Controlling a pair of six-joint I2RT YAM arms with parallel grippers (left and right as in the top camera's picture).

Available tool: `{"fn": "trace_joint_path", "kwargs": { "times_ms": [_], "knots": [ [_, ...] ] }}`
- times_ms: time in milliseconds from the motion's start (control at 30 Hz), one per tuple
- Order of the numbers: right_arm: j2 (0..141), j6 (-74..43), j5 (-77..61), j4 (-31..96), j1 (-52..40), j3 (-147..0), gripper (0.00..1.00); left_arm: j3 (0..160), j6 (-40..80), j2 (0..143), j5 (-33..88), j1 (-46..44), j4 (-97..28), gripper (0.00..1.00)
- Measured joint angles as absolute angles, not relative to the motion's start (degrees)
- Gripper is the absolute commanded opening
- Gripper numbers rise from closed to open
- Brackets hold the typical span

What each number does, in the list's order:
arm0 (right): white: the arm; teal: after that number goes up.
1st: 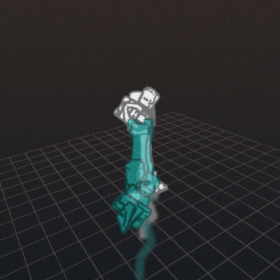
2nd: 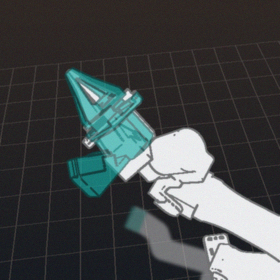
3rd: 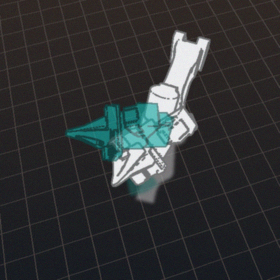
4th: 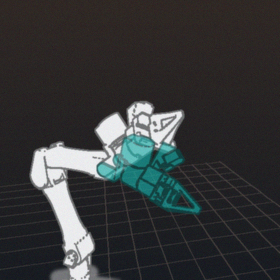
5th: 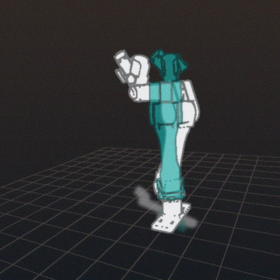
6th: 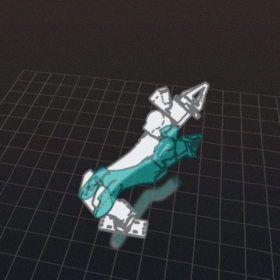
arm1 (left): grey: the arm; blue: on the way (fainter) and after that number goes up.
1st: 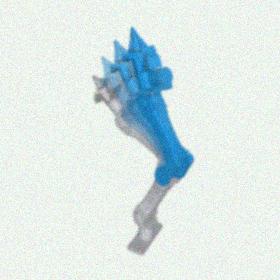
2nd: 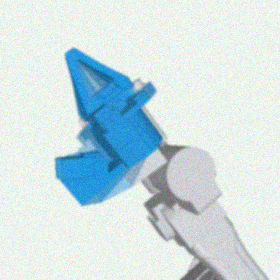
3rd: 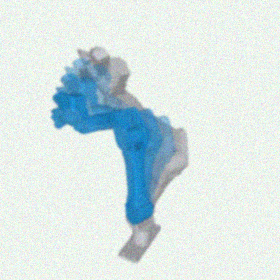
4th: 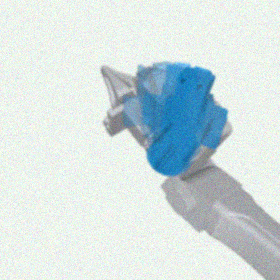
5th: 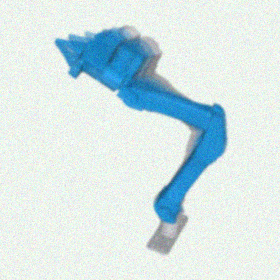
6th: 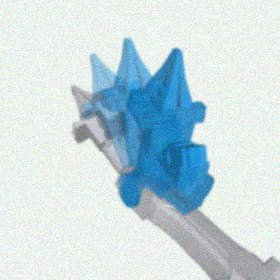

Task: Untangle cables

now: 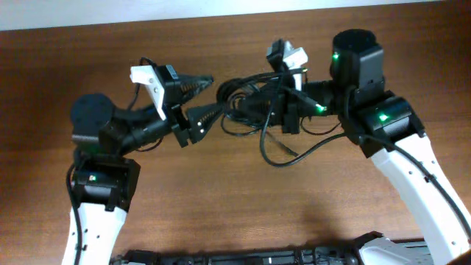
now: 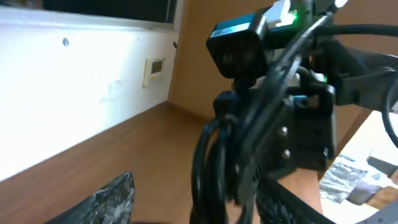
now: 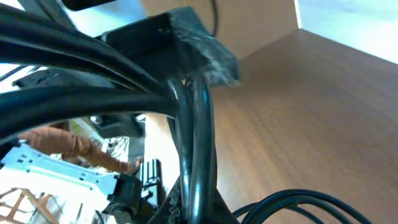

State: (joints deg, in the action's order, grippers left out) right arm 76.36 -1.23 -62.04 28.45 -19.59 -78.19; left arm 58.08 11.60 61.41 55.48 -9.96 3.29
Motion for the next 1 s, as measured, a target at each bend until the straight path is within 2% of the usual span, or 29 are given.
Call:
{"fn": "trace_joint_path", "kwargs": {
  "times_ms": [67,200,233,267,367,433,467,500,533,667,867,967,1000],
  "knots": [
    [76.4,-1.3,-62.0,28.4,-19.9,-78.2,0.04,58.1,12.7,62.0,55.5,-11.6,4.1,0.00],
    [76.4,-1.3,-61.6,28.4,-19.9,-78.2,0.04,58.1,13.1,62.0,55.5,-11.9,4.0,0.00],
    [76.4,-1.3,-61.6,28.4,-19.9,-78.2,0.13,58.1,13.1,62.0,55.5,-11.9,4.1,0.00],
    [76.4,-1.5,-61.6,28.4,-19.9,-78.2,0.29,58.1,13.1,62.0,55.5,-11.9,4.2,0.00],
    [76.4,-1.2,-60.0,29.6,-19.9,-78.2,0.58,58.1,13.1,62.0,55.5,-11.8,6.2,0.00],
    [76.4,-1.7,-53.3,34.1,-19.9,-78.2,0.77,58.0,13.1,62.1,55.0,-11.8,9.8,0.00],
    [76.3,-2.7,-49.5,36.5,-19.9,-78.3,0.80,58.0,13.1,62.1,53.8,-11.8,10.6,0.00],
    [76.3,-3.3,-47.0,38.3,-19.9,-78.3,0.89,58.0,13.1,62.1,52.5,-11.8,10.1,0.00],
    [76.4,-3.9,-43.3,40.4,-19.9,-78.3,0.93,58.0,13.1,62.1,49.0,-11.8,9.0,0.00],
    [76.4,-7.2,-29.3,48.0,-19.9,-78.4,0.96,58.0,13.1,62.4,41.1,-11.2,5.2,0.00],
    [76.4,-10.4,-6.6,58.5,-19.9,-78.4,0.99,58.0,13.1,62.4,38.2,-6.2,3.8,0.00],
    [76.4,-15.3,-6.4,56.9,-19.9,-78.4,0.99,58.0,13.5,62.4,38.0,-5.7,3.6,0.00],
    [76.5,-16.8,-13.4,51.9,-19.8,-78.3,0.99,58.0,14.4,62.4,37.9,-5.7,3.4,0.00]
  ]
}}
